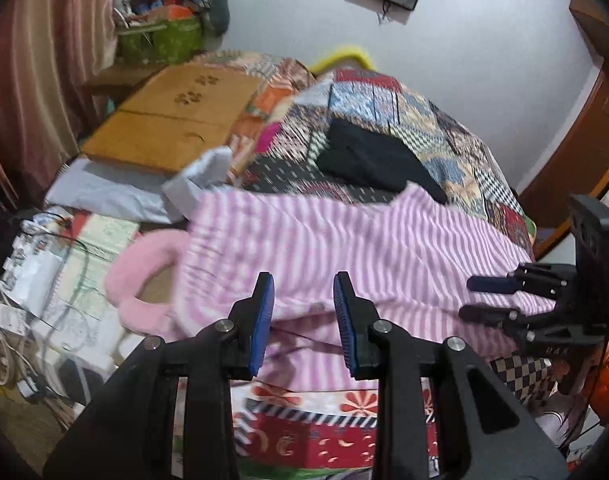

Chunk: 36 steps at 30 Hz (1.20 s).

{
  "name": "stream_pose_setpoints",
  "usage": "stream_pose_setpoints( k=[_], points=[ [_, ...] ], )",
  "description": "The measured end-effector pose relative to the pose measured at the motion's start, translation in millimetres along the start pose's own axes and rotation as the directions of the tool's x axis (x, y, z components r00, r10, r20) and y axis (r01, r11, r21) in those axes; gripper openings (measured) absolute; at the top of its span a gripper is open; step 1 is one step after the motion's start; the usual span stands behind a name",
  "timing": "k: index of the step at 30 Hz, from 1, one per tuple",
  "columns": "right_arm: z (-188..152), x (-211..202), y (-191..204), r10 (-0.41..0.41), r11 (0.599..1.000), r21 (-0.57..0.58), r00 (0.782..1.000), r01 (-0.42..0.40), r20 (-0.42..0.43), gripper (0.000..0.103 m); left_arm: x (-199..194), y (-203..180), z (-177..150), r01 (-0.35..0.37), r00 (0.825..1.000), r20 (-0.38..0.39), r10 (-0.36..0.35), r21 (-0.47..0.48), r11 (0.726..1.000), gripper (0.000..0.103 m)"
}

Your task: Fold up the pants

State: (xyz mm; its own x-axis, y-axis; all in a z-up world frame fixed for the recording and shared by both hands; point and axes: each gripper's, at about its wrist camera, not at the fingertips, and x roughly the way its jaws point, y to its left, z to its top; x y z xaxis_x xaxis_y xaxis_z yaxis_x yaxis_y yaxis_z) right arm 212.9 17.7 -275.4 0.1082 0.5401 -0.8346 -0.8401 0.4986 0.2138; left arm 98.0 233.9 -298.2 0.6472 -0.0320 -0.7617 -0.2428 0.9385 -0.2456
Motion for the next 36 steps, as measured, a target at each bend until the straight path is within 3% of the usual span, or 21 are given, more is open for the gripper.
stream_pose_setpoints(
  k=[6,11,15,19,23,26,29,36],
  points=[
    [-17,28,1,-0.069,0.996,-0.053,0.995,0.065,-0.070,0.039,36,5,-18,-0.071,0.993,-0.097,0.071,-0.003,0.997,0.032],
    [-17,39,-8,0.039,0.999,0.002,0.994,-0.039,-0.106,0.039,35,30,-42,-0.045,0.990,-0.137,0.033,-0.087,0.995,0.030],
    [-21,44,7,0.168,0.985,-0.014,0.976,-0.171,-0.136,0.039,28,33,-57,-0.067,0.988,-0.146,0.052,-0.098,0.993,0.028],
    [-33,47,22,0.179,0.980,-0.053,0.970,-0.190,-0.165,0.039,25,35,-68,-0.091,0.986,-0.147,0.073,-0.115,0.989,0.028],
    [-39,42,22,0.222,0.974,-0.016,0.962,-0.227,-0.158,0.039,20,30,-73,-0.123,0.983,-0.152,0.105,-0.116,0.986,0.028],
    [-40,27,19,0.215,0.976,-0.002,0.968,-0.217,-0.129,0.039,15,20,-73,-0.165,0.976,-0.157,0.150,-0.085,0.983,0.028],
    [-37,3,11,0.197,0.980,0.020,0.979,-0.196,-0.058,0.039,6,7,-66,-0.157,0.980,-0.138,0.146,-0.074,0.985,0.028],
    [-55,-85,-53,0.029,0.991,0.125,0.988,-0.048,0.149,0.041,-12,-43,-24,-0.104,0.994,-0.026,0.104,-0.003,0.995,0.033]
  ],
)
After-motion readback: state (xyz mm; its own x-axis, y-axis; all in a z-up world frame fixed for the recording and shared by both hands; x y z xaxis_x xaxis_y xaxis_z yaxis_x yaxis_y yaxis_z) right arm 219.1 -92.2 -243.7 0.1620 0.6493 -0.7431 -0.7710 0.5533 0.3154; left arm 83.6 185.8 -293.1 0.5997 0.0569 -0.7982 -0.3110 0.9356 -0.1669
